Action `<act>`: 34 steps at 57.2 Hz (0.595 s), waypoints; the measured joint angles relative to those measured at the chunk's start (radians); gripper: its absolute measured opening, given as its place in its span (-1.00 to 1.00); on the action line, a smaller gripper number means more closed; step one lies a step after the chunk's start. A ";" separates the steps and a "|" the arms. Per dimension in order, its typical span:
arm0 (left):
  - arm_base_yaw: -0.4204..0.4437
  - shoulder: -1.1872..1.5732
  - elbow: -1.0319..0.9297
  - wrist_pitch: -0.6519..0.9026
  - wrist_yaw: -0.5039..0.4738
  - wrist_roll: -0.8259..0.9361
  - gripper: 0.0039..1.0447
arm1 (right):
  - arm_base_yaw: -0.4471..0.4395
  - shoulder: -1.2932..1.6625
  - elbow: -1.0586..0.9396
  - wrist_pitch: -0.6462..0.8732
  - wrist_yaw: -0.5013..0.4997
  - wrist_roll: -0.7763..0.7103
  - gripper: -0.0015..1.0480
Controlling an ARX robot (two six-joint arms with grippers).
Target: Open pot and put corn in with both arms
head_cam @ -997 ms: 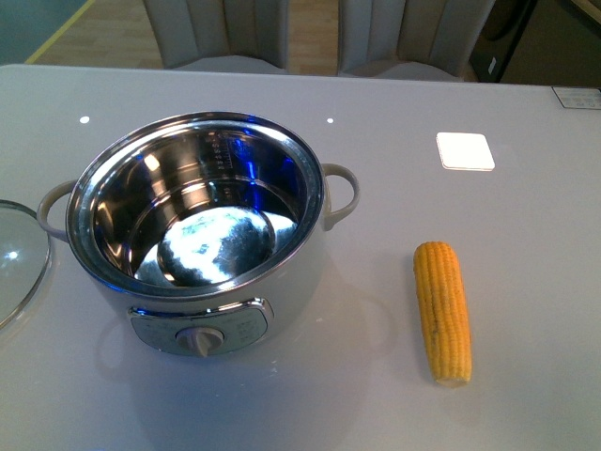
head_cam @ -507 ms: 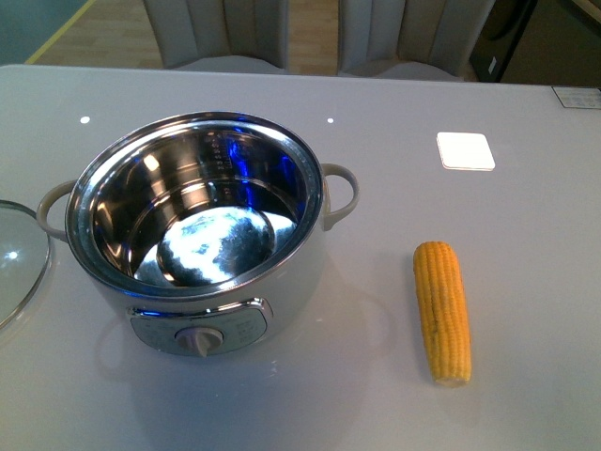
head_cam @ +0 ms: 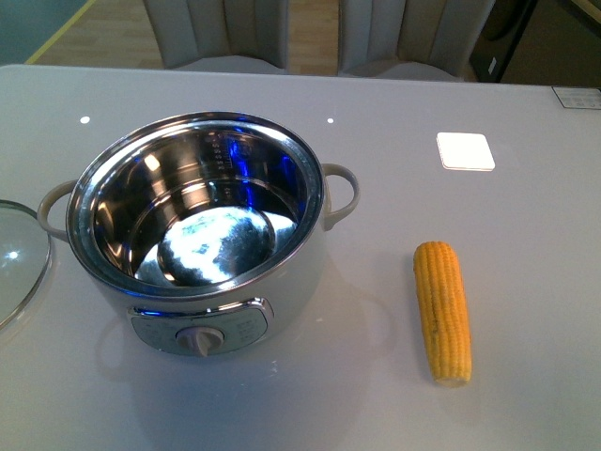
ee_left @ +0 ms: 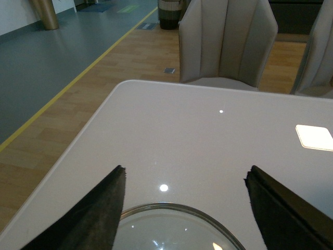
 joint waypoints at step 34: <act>-0.365 -0.778 -0.528 -0.175 -0.257 -0.072 -0.94 | 0.000 -0.001 -0.001 0.000 -0.004 0.000 0.83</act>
